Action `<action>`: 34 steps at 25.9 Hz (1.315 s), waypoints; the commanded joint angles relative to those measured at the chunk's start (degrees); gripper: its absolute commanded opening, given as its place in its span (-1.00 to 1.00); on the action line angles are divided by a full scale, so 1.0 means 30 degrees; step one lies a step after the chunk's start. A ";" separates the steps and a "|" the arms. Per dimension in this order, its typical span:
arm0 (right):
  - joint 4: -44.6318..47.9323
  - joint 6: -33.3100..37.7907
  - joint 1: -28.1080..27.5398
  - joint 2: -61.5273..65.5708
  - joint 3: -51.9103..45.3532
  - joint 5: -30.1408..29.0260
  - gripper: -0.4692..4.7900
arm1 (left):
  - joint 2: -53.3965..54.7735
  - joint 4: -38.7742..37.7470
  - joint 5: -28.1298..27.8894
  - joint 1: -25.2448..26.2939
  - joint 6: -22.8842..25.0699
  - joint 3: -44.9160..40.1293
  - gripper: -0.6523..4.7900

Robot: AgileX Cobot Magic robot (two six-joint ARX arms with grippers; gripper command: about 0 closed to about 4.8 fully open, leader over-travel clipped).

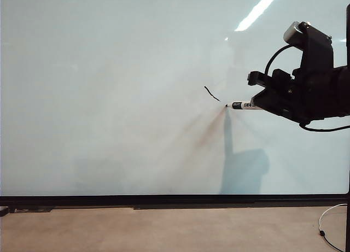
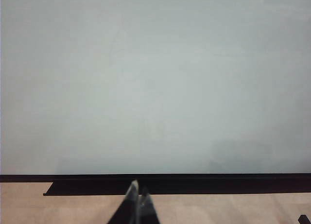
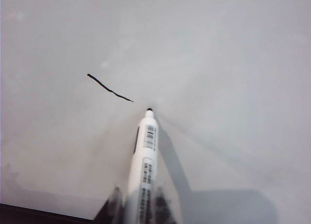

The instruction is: Pick up the pen on the shelf to the right of the whiteboard and draw a check mark.

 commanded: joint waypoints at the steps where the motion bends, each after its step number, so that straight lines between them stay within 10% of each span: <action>1: 0.0372 -0.0153 -0.0015 -0.0036 0.0073 0.0583 -0.84 | 0.0000 0.0240 0.0007 -0.0007 0.0087 0.0051 -0.78; 34: -0.0452 -0.8823 -0.0029 -0.0386 0.0211 0.2127 -0.84 | 0.0000 0.0240 0.0007 -0.0007 0.0087 0.0058 -0.78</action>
